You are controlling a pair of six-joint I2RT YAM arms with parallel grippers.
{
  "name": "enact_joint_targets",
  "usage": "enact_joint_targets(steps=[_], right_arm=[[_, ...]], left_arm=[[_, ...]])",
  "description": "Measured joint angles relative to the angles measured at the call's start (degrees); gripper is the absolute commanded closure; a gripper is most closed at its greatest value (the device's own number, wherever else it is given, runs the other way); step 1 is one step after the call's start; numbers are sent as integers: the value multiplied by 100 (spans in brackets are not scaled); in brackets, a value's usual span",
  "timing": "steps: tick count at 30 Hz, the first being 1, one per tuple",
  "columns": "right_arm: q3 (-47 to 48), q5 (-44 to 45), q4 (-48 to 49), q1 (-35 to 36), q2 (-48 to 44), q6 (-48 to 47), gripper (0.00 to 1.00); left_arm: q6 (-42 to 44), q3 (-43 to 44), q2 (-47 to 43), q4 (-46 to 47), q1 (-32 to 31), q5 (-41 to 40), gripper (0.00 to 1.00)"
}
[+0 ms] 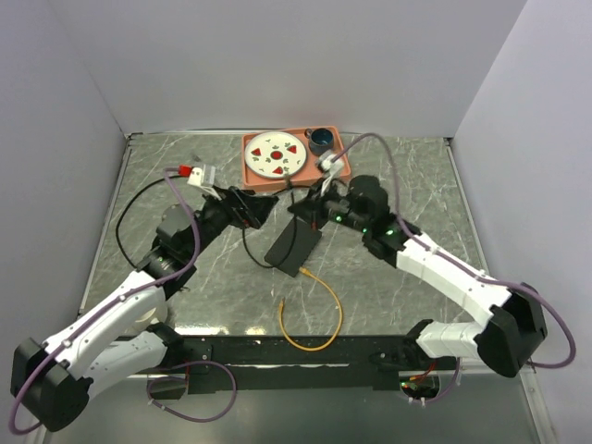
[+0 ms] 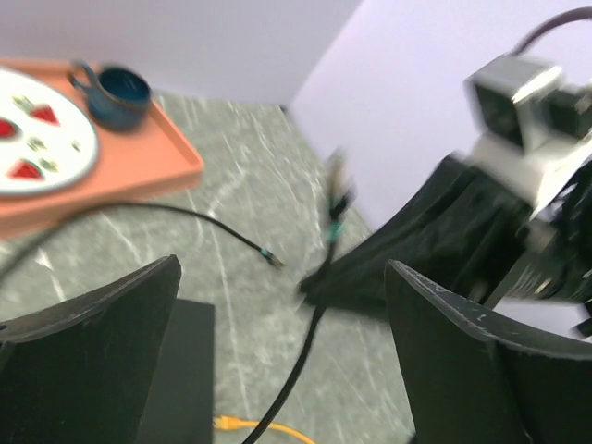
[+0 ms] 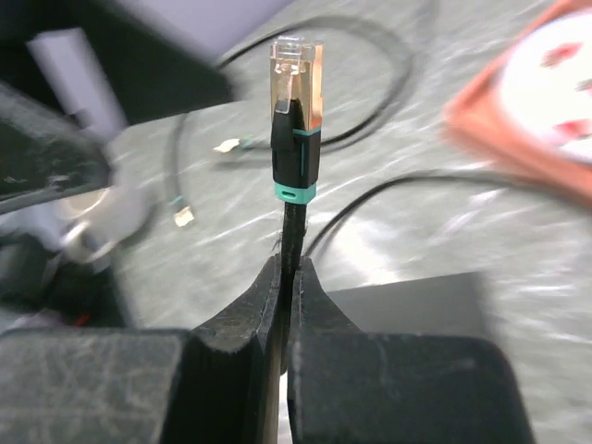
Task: Insert the plug into the switch port
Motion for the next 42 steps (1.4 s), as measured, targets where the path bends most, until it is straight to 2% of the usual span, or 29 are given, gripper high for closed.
enact_joint_targets(steps=[6,11,15,18,23,27,33,36,39,42], right_arm=[[835,1207,-1029,-640,-1106,-949,100],[994,2225,-1016,-706,-2621,-1698,100],[1526,2653,-1115,-710,-3106,-2127,100],[2190,2693,-1709,-710,-2765,-2380,100],[2992,2210,-2951,-688,-1416,-2605,100],[2629,1445,-3654,-457,-365,-2802,100],[1532,514,-4190,385,778,-3053,100],[1193,-63,-4144,577,914,-3104,100],[1003,-549,-3901,566,841,-3123,100],[933,-957,-3679,553,741,-3143,100]], left_arm=[[341,26,-474,-247,133,-247,3],[435,24,-514,-424,166,-308,3],[494,24,-514,-483,166,-306,3],[595,24,-516,-531,166,-304,3],[741,24,-535,-752,179,-297,3],[789,24,-542,-988,208,-245,3],[780,17,-708,-1340,304,-238,3],[732,-190,-979,-1294,608,-111,1],[612,-501,-1139,-1189,1060,382,10],[424,-616,-920,-999,1360,1064,16]])
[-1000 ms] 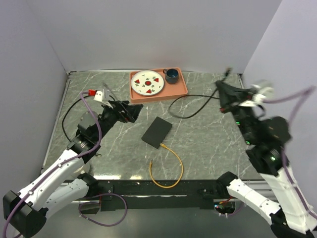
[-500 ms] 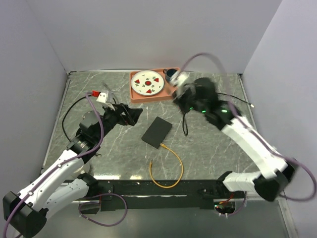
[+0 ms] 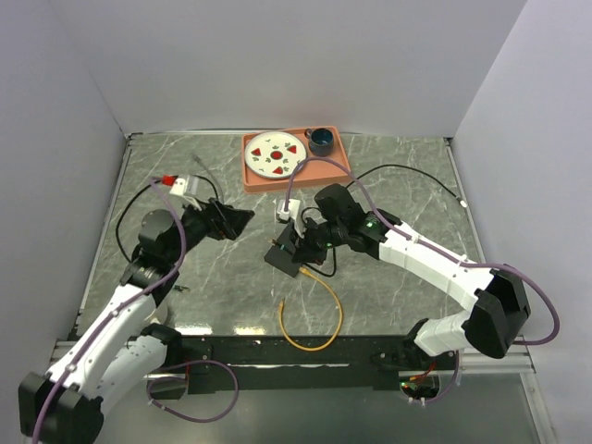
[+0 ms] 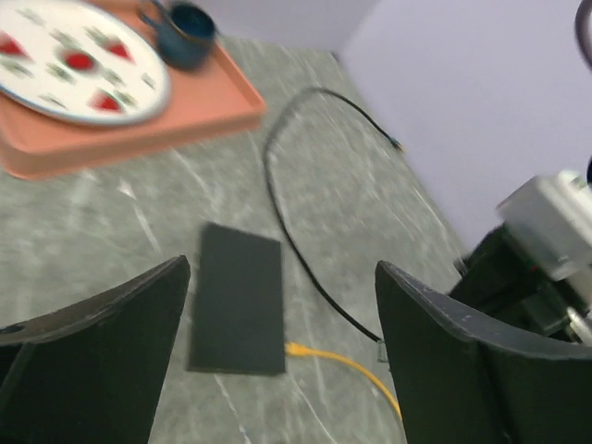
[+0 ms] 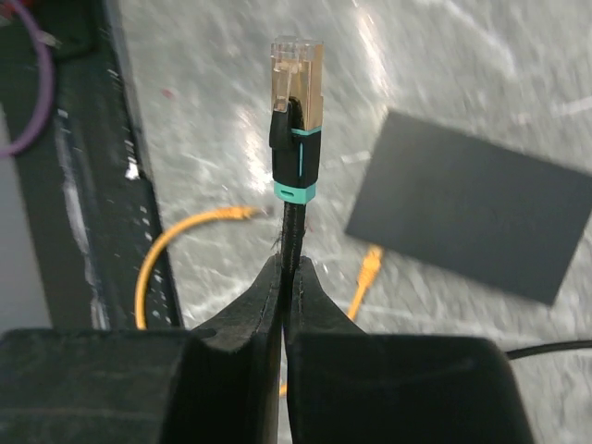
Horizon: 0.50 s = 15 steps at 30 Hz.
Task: Insert the plug into the switch port
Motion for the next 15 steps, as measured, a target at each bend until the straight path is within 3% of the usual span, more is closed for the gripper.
enact_joint_targets(steps=[1,7,15], right_arm=[[0,-101,57,-2,-22,-4,100],[13,-365,133,-9,-31,-20,100],[37,-345,175,-9,-17,11,100]], left_arm=[[-81,-22,140,116,55,289,21],[-758,-321,957,887,101,1832,27],[-1001,-352,979,1075,101,2568,31]])
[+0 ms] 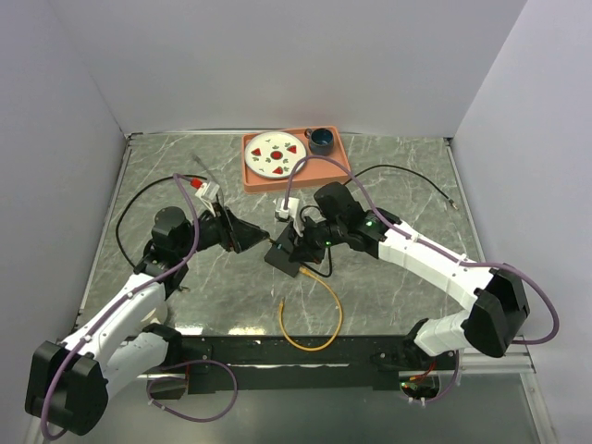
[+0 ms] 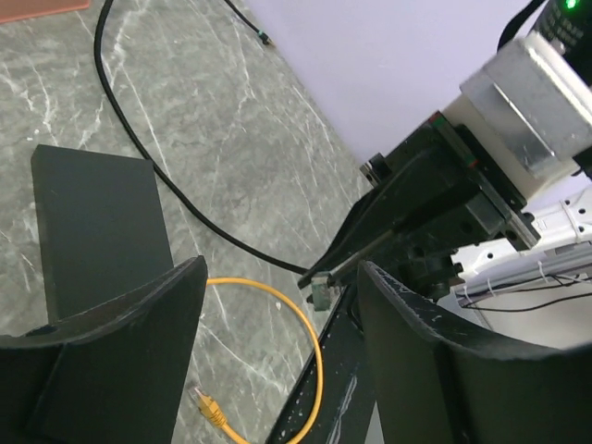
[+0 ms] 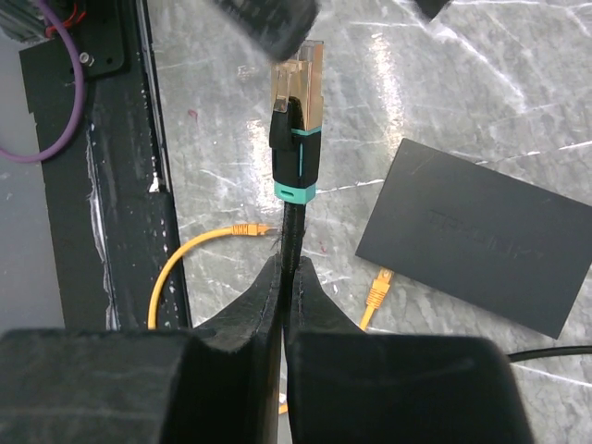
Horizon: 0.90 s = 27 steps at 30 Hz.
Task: Insert the plug into the switch port
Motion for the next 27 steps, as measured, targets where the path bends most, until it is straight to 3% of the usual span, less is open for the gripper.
enact_joint_targets(steps=[5,9,16,27], right_arm=[[85,79,46,0,118,52,100],[120,94,48,0,164,105,100],[146,166,146,0,177,212,100],[149,227,212,15,221,321,100]], left_arm=[[-4,0,0,-44,0,138,36],[-17,0,0,-35,0,181,48],[-22,2,26,-35,-9,280,51],[-39,42,120,-20,-94,317,98]])
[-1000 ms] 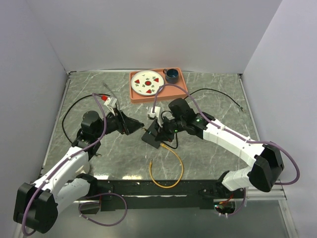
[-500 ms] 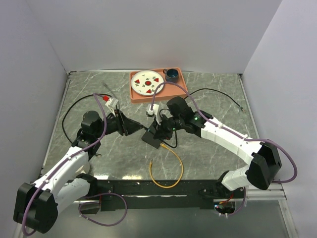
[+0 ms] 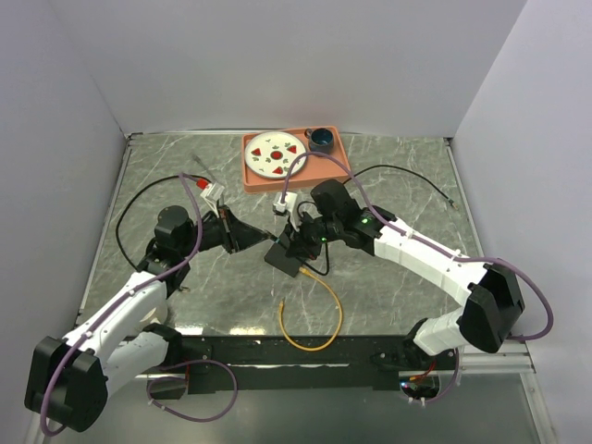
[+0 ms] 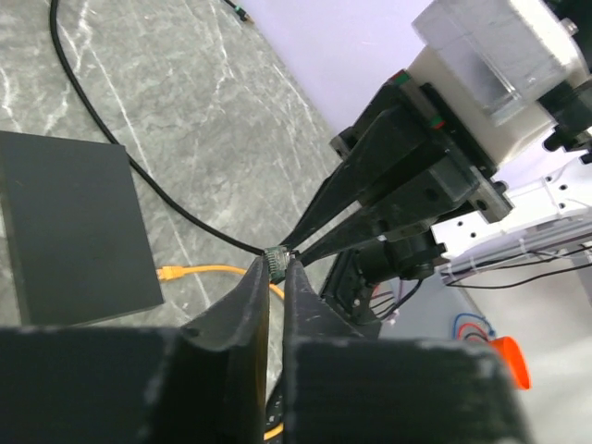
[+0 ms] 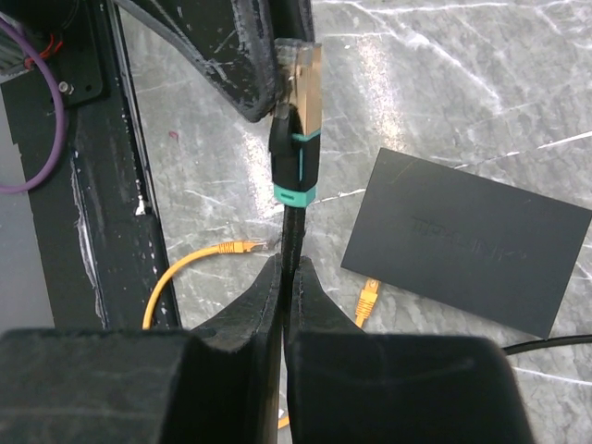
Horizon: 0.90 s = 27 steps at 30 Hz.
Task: Insert the plug into the switch port
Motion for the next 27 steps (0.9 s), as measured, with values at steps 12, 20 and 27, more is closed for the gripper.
enact_joint_targets(steps=[12,20,27], right_arm=[[11,42,-2,98,55,17,100],[11,94,2,98,55,44,53],[11,610,101,160,-13,219,22]], left_arm=[[-4,103,98,0,-15,-22,82],[24,210,157,-31,-74,-2,99],[26,284,155,-289,-79,-109,99]])
